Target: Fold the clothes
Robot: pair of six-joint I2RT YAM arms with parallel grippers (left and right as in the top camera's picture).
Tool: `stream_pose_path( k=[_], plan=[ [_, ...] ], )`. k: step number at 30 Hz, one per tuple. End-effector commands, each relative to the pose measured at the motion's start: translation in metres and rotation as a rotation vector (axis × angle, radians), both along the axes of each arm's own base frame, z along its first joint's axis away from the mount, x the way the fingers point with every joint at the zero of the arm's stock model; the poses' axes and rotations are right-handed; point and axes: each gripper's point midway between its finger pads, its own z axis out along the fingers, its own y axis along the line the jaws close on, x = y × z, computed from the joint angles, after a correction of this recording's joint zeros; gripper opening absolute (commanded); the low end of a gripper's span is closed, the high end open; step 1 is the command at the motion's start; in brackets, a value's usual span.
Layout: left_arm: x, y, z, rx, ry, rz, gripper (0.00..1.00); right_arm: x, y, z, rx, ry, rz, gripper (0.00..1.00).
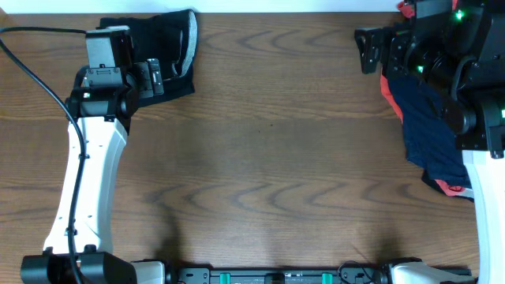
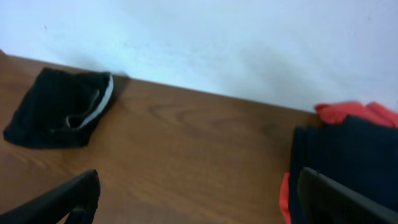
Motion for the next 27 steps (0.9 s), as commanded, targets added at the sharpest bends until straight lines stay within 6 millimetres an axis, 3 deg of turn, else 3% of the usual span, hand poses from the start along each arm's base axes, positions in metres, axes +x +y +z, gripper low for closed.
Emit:
stream_pose_path(
  k=[1, 9, 16, 20, 27],
  plan=[
    [0.0, 0.0, 0.001, -0.008, -0.002, 0.004, 0.98, -0.006, 0.0, -0.014, -0.02, 0.057, 0.011, 0.99],
    [0.0, 0.0, 0.001, -0.008, -0.002, 0.004, 0.98, -0.001, -0.021, -0.013, -0.083, 0.032, -0.096, 0.99],
    [0.0, 0.0, 0.001, -0.008, -0.002, 0.004, 0.98, -0.004, -0.032, -0.015, -0.112, -0.114, -0.119, 0.99],
    [0.0, 0.0, 0.001, -0.008, -0.002, 0.004, 0.98, -0.017, -0.04, -0.037, -0.099, -0.194, -0.142, 0.99],
    [0.0, 0.0, 0.001, -0.008, -0.002, 0.004, 0.98, -0.055, -0.058, -0.104, -0.094, -0.241, -0.183, 0.99]
  ],
)
